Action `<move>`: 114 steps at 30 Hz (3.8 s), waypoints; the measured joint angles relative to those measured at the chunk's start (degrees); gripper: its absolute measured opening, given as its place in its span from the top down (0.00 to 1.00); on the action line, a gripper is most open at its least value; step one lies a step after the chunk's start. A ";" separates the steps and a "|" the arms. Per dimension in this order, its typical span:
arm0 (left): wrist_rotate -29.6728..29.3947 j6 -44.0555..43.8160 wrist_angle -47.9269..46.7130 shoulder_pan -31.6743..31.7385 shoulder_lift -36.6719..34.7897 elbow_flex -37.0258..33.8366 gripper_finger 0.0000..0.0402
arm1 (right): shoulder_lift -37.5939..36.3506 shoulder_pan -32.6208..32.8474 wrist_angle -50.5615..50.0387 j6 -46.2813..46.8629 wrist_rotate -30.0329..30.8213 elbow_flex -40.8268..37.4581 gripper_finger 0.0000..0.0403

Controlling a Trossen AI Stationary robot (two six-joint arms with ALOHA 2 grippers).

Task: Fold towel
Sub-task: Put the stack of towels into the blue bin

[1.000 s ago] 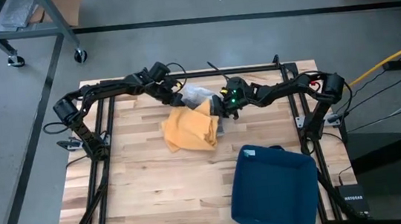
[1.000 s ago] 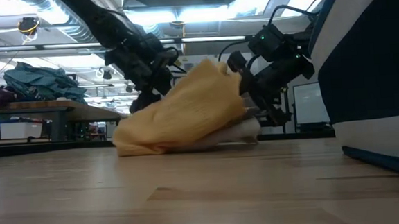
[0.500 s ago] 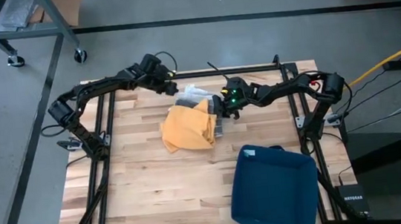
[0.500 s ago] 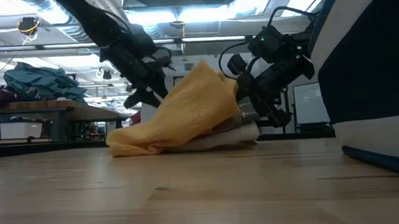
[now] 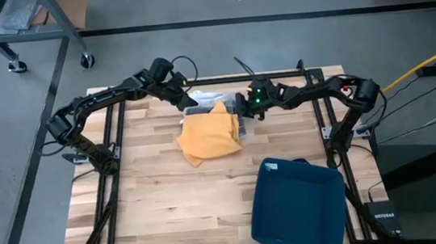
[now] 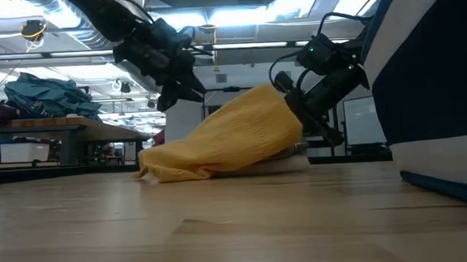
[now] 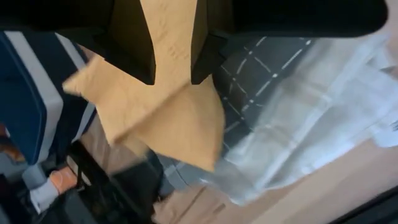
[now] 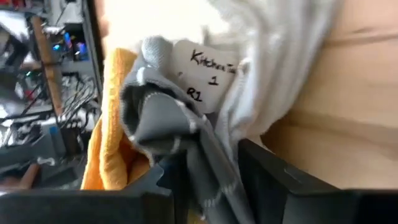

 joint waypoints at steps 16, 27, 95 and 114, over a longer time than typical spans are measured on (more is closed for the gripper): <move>-0.16 6.46 -4.90 -0.81 0.02 -0.04 0.79 | -9.26 -3.46 -11.83 -8.05 -0.89 -0.02 0.69; -0.18 6.38 -5.11 -0.98 0.07 -0.07 0.79 | -15.41 -1.22 -12.36 -7.96 -3.39 -0.02 0.69; -18.08 24.55 4.01 -22.36 0.11 -0.55 0.79 | -15.17 23.42 -14.24 -11.83 20.23 -0.02 0.69; -18.06 24.65 4.12 -22.36 0.11 -0.57 0.79 | -12.04 23.44 -13.94 -9.62 21.26 -0.02 0.69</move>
